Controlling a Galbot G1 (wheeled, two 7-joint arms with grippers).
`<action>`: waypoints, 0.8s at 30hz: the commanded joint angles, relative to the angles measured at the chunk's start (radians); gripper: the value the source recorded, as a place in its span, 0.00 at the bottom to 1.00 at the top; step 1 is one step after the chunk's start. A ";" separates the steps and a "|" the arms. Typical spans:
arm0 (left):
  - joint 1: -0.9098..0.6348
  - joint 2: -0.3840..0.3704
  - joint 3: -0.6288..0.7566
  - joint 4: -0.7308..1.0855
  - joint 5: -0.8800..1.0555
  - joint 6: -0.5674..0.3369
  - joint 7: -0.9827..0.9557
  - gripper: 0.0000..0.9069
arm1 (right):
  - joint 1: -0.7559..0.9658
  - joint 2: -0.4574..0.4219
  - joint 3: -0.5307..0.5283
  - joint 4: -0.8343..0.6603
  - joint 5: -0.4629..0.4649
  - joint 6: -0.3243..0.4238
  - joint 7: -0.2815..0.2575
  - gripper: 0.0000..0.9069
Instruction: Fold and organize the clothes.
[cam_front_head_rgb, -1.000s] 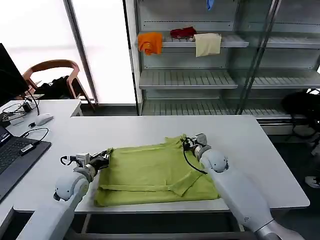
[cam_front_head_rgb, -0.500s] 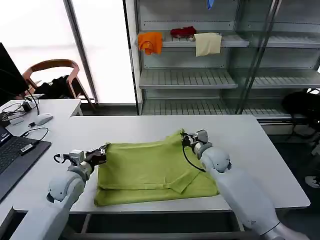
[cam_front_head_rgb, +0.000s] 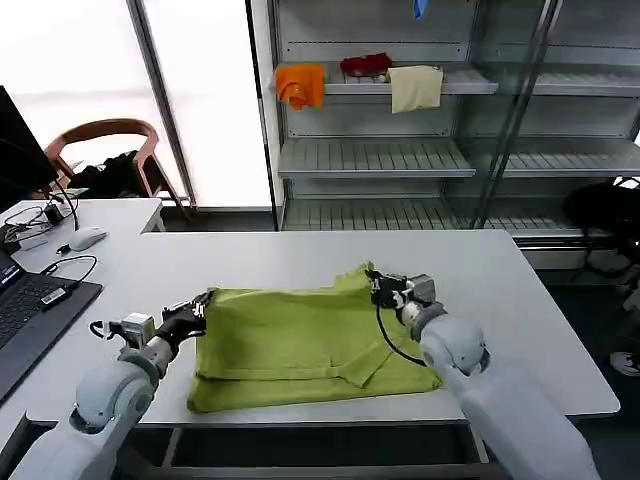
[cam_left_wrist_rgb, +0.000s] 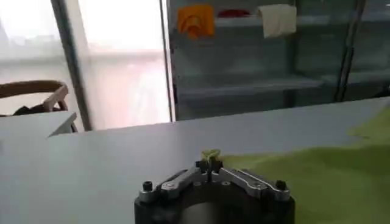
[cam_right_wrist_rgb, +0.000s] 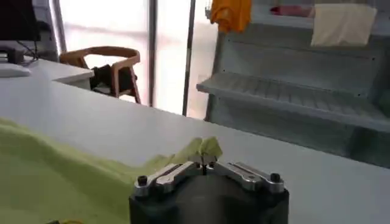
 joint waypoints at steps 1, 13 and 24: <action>0.184 0.020 -0.076 -0.113 0.053 -0.015 0.027 0.00 | -0.167 -0.103 0.097 0.161 0.018 0.008 -0.002 0.00; 0.333 0.008 -0.123 -0.172 0.207 -0.027 0.070 0.00 | -0.349 -0.162 0.205 0.241 0.004 0.018 -0.051 0.00; 0.358 -0.003 -0.122 -0.166 0.265 -0.029 0.083 0.01 | -0.419 -0.199 0.264 0.252 0.005 0.030 -0.077 0.00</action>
